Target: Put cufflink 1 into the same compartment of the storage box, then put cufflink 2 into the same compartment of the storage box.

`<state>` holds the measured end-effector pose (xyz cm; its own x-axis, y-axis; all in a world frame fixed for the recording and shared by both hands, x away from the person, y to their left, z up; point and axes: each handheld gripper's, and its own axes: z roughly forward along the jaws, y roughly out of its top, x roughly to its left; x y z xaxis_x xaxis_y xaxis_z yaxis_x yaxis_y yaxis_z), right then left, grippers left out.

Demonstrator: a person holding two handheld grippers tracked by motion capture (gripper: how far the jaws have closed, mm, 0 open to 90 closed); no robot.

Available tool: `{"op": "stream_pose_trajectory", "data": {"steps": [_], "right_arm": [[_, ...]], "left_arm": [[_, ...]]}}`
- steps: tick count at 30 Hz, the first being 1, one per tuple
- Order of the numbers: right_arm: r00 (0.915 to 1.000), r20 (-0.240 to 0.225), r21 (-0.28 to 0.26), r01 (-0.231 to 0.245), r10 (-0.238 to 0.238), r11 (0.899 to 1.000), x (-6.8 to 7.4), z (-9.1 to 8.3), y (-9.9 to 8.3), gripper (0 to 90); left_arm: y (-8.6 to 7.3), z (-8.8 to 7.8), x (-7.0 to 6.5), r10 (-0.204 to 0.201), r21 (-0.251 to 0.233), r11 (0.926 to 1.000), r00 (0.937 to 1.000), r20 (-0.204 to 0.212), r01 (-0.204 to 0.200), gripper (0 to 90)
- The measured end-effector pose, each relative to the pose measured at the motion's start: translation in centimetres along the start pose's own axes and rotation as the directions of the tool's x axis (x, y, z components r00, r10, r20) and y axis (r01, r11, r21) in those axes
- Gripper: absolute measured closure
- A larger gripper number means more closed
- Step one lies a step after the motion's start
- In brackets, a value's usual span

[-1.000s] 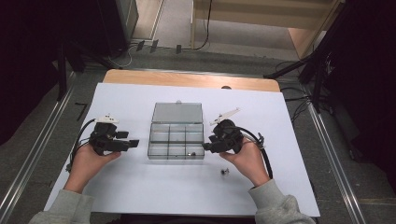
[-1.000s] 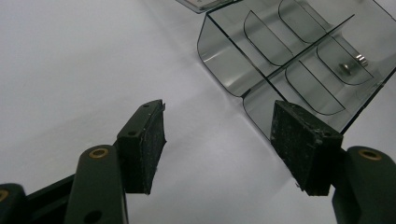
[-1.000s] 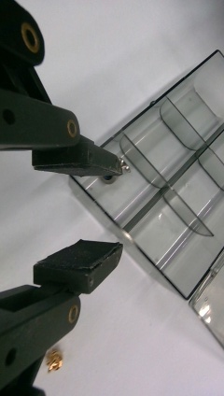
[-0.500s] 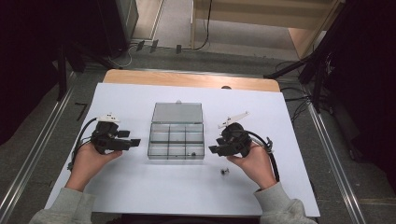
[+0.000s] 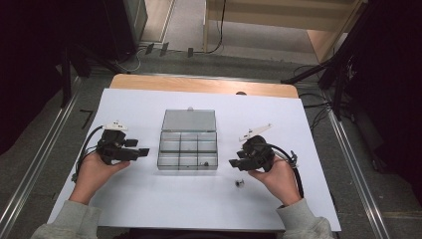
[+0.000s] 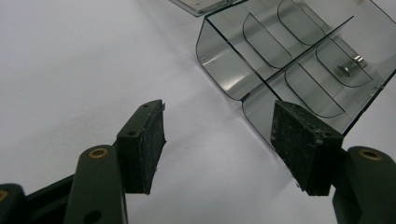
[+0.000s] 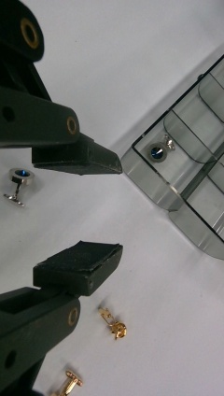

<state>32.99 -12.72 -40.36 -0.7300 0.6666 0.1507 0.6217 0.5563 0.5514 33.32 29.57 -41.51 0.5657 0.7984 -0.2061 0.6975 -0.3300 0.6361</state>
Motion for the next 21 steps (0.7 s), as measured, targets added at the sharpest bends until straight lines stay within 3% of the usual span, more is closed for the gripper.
{"op": "stream_pose_trajectory", "data": {"steps": [21], "right_arm": [[0.9998, -0.013, 0.039, 0.014, -0.013, 0.999, 0.4, -0.2, -1.8, 61.5]], "left_arm": [[0.0, -0.1, 0.1, 0.002, 0.000, 1.0000, 1.0000, -0.001, -0.002, 36.1]]}}
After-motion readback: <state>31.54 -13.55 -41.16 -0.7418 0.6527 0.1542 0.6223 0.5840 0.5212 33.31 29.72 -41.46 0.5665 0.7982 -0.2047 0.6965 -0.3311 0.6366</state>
